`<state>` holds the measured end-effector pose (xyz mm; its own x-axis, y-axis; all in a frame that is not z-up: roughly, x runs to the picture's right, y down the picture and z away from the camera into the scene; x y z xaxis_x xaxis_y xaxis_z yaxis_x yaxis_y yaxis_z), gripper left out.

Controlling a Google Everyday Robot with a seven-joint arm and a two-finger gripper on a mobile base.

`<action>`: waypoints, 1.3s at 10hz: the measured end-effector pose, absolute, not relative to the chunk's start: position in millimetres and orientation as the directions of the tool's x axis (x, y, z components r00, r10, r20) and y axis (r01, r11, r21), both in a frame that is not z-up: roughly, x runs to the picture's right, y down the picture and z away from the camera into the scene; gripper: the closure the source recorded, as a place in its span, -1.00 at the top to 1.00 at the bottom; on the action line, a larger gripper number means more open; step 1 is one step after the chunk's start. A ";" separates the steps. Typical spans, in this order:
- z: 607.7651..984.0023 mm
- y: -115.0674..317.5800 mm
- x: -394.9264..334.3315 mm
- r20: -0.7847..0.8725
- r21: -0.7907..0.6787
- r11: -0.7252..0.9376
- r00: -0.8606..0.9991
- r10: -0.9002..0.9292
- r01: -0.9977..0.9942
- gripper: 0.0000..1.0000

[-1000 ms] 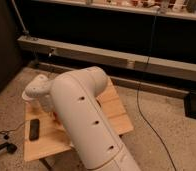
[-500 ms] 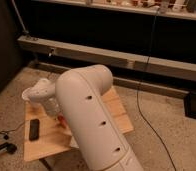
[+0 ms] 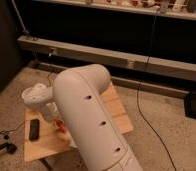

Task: Drag the pepper across the table

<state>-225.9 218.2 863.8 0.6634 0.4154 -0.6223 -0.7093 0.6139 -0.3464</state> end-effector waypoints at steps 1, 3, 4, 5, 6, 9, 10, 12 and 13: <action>860.5 218.2 -225.8 -0.618 -0.350 0.625 0.673 0.406 -0.698 -0.33; 857.6 220.2 -225.2 -0.614 -0.355 0.642 0.687 0.388 -0.680 -0.33; 856.4 222.1 -225.7 -0.613 -0.358 0.650 0.694 0.378 -0.670 -0.33; 855.3 225.9 -227.4 -0.610 -0.364 0.660 0.704 0.364 -0.657 -0.33; 854.3 230.4 -230.2 -0.606 -0.373 0.669 0.715 0.349 -0.643 -0.33; 851.0 242.0 -238.0 -0.588 -0.400 0.695 0.749 0.305 -0.597 -0.33; 849.4 245.9 -238.8 -0.581 -0.413 0.702 0.762 0.287 -0.580 -0.34; 848.3 250.3 -236.7 -0.576 -0.427 0.709 0.774 0.265 -0.561 -0.63; 848.0 251.3 -235.4 -0.575 -0.431 0.711 0.777 0.258 -0.555 -0.71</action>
